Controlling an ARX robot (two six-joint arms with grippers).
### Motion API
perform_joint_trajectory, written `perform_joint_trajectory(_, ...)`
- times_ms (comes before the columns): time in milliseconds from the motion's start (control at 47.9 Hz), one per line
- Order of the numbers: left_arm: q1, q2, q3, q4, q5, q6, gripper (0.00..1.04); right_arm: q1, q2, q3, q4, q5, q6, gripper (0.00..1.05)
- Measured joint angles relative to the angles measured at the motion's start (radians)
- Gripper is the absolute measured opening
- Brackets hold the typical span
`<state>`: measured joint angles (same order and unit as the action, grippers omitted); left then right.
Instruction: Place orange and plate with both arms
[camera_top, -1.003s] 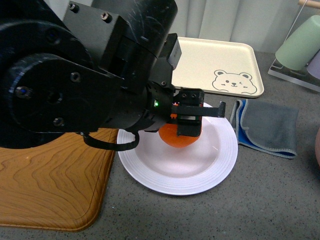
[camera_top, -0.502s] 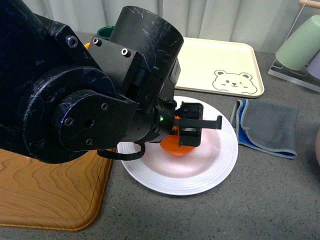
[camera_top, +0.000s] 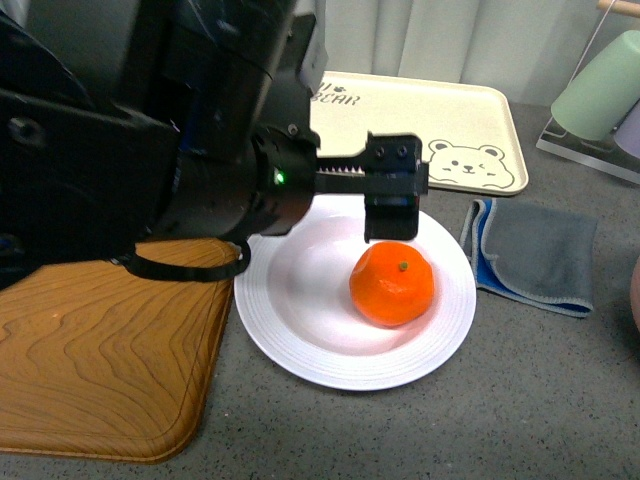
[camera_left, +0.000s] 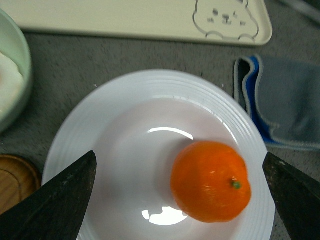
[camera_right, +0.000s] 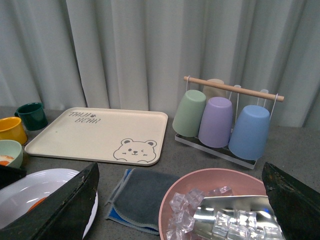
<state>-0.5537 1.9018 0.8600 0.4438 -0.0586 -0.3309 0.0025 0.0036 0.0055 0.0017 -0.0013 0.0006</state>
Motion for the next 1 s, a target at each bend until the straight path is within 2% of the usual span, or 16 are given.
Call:
perform_joint_trajectory(63, 0.005, -0.021, -0.001, 0.002, -0.002, 0.0, 0.98, 0.0, 0.0, 0.0, 0.0, 0.0, 0.0, 0.95)
perform_joint_trajectory(84, 0.003, -0.018, -0.007, 0.026, -0.033, 0.012, 0.97, 0.0, 0.0, 0.0, 0.0, 0.0, 0.0, 0.95)
perform_joint_trajectory(146, 0.003, 0.027, -0.124, 0.416, -0.303, 0.143, 0.83, 0.0, 0.0, 0.0, 0.0, -0.001, 0.0, 0.95)
perform_joint_trajectory(188, 0.022, 0.026, -0.23, 0.628, -0.387, 0.206, 0.74, 0.0, 0.0, 0.0, 0.0, -0.002, 0.0, 0.95)
perform_joint_trajectory(230, 0.057, -0.006, -0.318, 0.781, -0.403, 0.249, 0.65, 0.0, 0.0, 0.0, 0.0, 0.002, 0.0, 0.95)
perform_joint_trajectory(293, 0.109, -0.096, -0.41, 0.889, -0.378, 0.282, 0.53, 0.0, 0.0, 0.0, 0.0, 0.003, 0.0, 0.95)
perform_joint_trajectory(334, 0.128, -0.139, -0.441, 0.9, -0.361, 0.289, 0.47, 0.0, 0.0, 0.0, 0.0, 0.003, 0.0, 0.95)
perform_joint_trajectory(460, 0.212, -0.296, -0.596, 0.883, -0.276, 0.312, 0.18, 0.0, 0.0, 0.0, 0.0, -0.001, 0.0, 0.95)
perform_joint_trajectory(564, 0.257, -0.38, -0.655, 0.853, -0.236, 0.311, 0.03, 0.0, 0.0, 0.0, 0.0, 0.0, 0.0, 0.95)
perform_joint_trajectory(773, 0.346, -0.609, -0.761, 0.73, -0.141, 0.322, 0.04, 0.0, 0.0, 0.0, 0.0, 0.0, 0.0, 0.95)
perform_joint_trajectory(857, 0.376, -0.738, -0.772, 0.597, -0.117, 0.322, 0.04, 0.0, 0.0, 0.0, 0.0, 0.0, 0.0, 0.95)
perform_joint_trajectory(1003, 0.413, -0.901, -0.797, 0.483, -0.077, 0.323, 0.04, 0.0, 0.0, 0.0, 0.0, 0.0, 0.0, 0.95)
